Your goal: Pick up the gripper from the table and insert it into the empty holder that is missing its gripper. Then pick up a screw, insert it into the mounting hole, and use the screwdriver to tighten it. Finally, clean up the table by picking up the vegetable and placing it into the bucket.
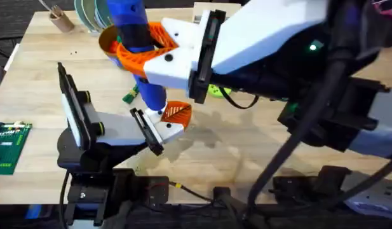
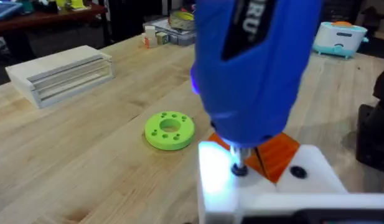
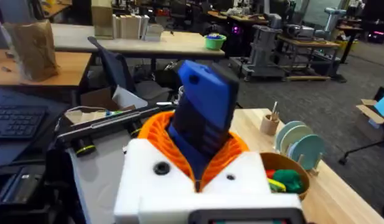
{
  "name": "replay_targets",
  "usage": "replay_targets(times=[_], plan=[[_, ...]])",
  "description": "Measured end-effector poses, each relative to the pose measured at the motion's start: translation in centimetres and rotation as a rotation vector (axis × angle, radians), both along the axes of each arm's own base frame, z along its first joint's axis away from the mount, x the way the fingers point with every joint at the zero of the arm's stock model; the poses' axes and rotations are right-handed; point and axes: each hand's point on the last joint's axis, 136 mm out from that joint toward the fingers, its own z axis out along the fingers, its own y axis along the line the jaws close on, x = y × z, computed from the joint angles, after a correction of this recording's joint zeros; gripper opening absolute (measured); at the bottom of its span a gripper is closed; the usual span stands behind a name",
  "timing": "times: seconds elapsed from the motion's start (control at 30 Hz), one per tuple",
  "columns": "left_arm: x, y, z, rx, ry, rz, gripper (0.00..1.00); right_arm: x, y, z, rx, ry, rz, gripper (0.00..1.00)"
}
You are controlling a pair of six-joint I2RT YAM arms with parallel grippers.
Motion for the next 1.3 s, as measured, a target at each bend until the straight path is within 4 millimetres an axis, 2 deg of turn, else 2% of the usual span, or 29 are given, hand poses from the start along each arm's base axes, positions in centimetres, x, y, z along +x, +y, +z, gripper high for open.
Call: replay_targets(times=[0.57, 0.63, 0.7, 0.83, 0.93, 1.0, 1.1, 1.2, 1.3], plan=[[0.0, 0.0, 0.0, -0.002, 0.002, 0.001, 0.008, -0.1, 0.0, 0.2, 0.006, -0.022, 0.001, 0.028], [0.0, 0.0, 0.0, -0.002, 0.002, 0.000, 0.008, -0.2, -0.2, 1.2, 0.035, -0.054, -0.001, 0.028], [0.0, 0.0, 0.0, -0.002, 0.002, 0.000, 0.008, -0.5, -1.0, 3.2, 0.091, -0.105, -0.010, 0.028], [0.0, 0.0, 0.0, -0.002, 0.002, 0.000, 0.008, -1.2, -4.4, 8.2, 0.220, -0.222, -0.055, 0.028], [0.0, 0.0, 0.0, -0.002, 0.002, 0.000, 0.008, -0.7, -6.2, 9.6, 0.238, -0.271, -0.103, 0.028], [0.0, 0.0, 0.0, -0.002, 0.002, 0.000, 0.008, 0.4, -6.5, 8.8, 0.192, -0.292, -0.144, 0.028], [0.0, 0.0, 0.0, -0.002, 0.002, 0.000, 0.008, 3.4, -6.8, 5.7, 0.040, -0.312, -0.232, 0.028], [0.0, 0.0, 0.0, -0.002, 0.002, 0.000, 0.008, 7.6, -8.3, 1.6, -0.153, -0.335, -0.369, 0.028], [0.0, 0.0, 0.0, -0.002, 0.002, 0.000, 0.008, 12.3, -11.2, -3.5, -0.417, -0.372, -0.521, 0.028]])
